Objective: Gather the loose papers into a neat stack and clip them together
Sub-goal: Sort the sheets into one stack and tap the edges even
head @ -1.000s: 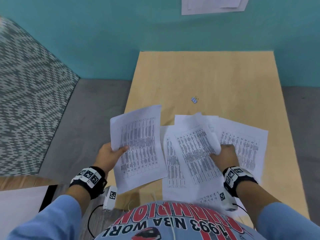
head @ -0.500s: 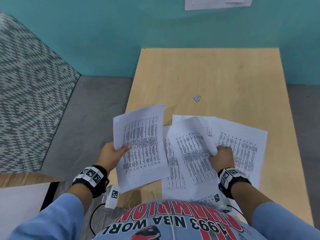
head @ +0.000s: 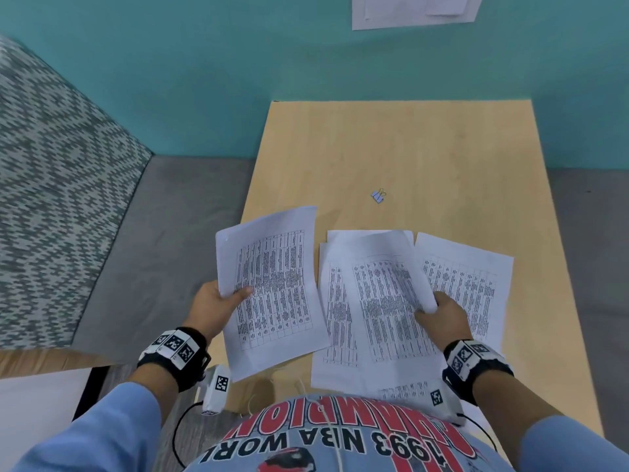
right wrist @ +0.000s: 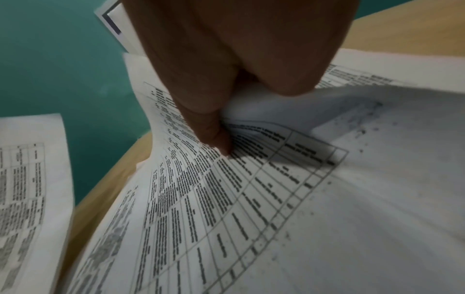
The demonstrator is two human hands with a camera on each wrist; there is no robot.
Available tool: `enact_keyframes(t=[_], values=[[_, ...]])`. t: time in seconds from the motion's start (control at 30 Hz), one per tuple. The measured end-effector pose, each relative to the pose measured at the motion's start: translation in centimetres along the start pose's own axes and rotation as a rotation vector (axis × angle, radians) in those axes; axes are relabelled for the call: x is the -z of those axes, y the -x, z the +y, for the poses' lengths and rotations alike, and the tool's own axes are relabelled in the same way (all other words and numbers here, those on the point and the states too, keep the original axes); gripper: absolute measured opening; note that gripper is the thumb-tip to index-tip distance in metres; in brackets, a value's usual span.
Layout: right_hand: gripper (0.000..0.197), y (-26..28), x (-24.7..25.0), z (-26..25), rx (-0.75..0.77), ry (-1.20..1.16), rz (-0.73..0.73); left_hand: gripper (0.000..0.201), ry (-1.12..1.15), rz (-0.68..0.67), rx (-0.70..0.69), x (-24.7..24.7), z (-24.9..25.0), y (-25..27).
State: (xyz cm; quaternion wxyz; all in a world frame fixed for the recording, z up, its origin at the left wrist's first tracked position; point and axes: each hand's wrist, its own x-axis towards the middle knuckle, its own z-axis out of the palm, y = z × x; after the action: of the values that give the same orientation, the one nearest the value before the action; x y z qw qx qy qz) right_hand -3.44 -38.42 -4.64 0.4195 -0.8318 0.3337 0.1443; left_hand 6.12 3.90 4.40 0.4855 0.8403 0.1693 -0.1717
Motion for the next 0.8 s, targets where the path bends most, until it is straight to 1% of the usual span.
enact_keyframes(t=[0.1, 0.17, 0.23, 0.27, 0.3, 0.33, 0.37, 0.4, 0.43, 0.47, 0.57, 0.63, 0.67, 0.73, 0.8], values=[[0.020, 0.6, 1.4, 0.0, -0.003, -0.052, 0.002, 0.004, -0.009, -0.007, -0.014, -0.5, 0.6, 0.5], [0.029, 0.6, 2.5, 0.0, -0.032, -0.130, -0.022, 0.008, -0.035, -0.010, -0.025, -0.8, 0.9, 0.6], [0.028, 0.8, 4.2, -0.5, -0.030, -0.242, -0.059, 0.005, -0.100, 0.000, -0.036, -1.0, 1.1, 0.5], [0.039, 0.7, 4.8, -0.3, -0.016, -0.305, -0.060, 0.007, -0.150, 0.008, -0.039, -1.1, 1.2, 0.3], [0.059, 1.0, 5.7, -0.6, -0.013, -0.326, -0.075, 0.011, -0.198, 0.019, -0.040, -1.2, 1.5, 0.2], [0.069, 1.5, 6.7, -1.1, 0.002, -0.365, -0.083, 0.019, -0.238, 0.035, -0.035, -1.3, 1.6, 0.0], [0.059, 1.9, 7.7, -1.5, 0.007, -0.429, -0.076, 0.026, -0.268, 0.051, -0.031, -1.3, 1.9, 0.0], [0.044, 2.4, 8.7, -1.8, 0.018, -0.490, -0.085, 0.029, -0.287, 0.069, -0.021, -1.3, 2.0, -0.2], [0.036, 2.9, 9.6, -2.1, 0.033, -0.535, -0.098, 0.026, -0.296, 0.083, -0.011, -1.2, 2.0, -0.3], [0.035, 3.5, 10.5, -2.6, 0.051, -0.576, -0.092, 0.023, -0.304, 0.080, 0.003, -1.1, 2.1, -0.4], [0.043, 4.0, 12.4, -3.3, 0.065, -0.704, -0.124, 0.025, -0.276, 0.007, -0.013, -1.5, 2.7, -0.4], [0.039, 4.7, 13.5, -4.4, 0.077, -0.745, -0.173, 0.032, -0.186, -0.052, -0.042, -2.4, 3.7, -0.2], [0.043, 4.9, 14.0, -5.1, 0.094, -0.776, -0.214, 0.034, -0.148, -0.072, -0.062, -2.9, 4.5, 0.0], [0.052, 5.3, 14.9, -6.6, 0.136, -0.839, -0.270, 0.030, -0.090, -0.118, -0.098, -4.0, 6.4, 0.7], [0.053, 5.1, 15.4, -7.6, 0.142, -0.898, -0.322, 0.019, -0.019, -0.176, -0.136, -4.9, 8.4, 1.5]])
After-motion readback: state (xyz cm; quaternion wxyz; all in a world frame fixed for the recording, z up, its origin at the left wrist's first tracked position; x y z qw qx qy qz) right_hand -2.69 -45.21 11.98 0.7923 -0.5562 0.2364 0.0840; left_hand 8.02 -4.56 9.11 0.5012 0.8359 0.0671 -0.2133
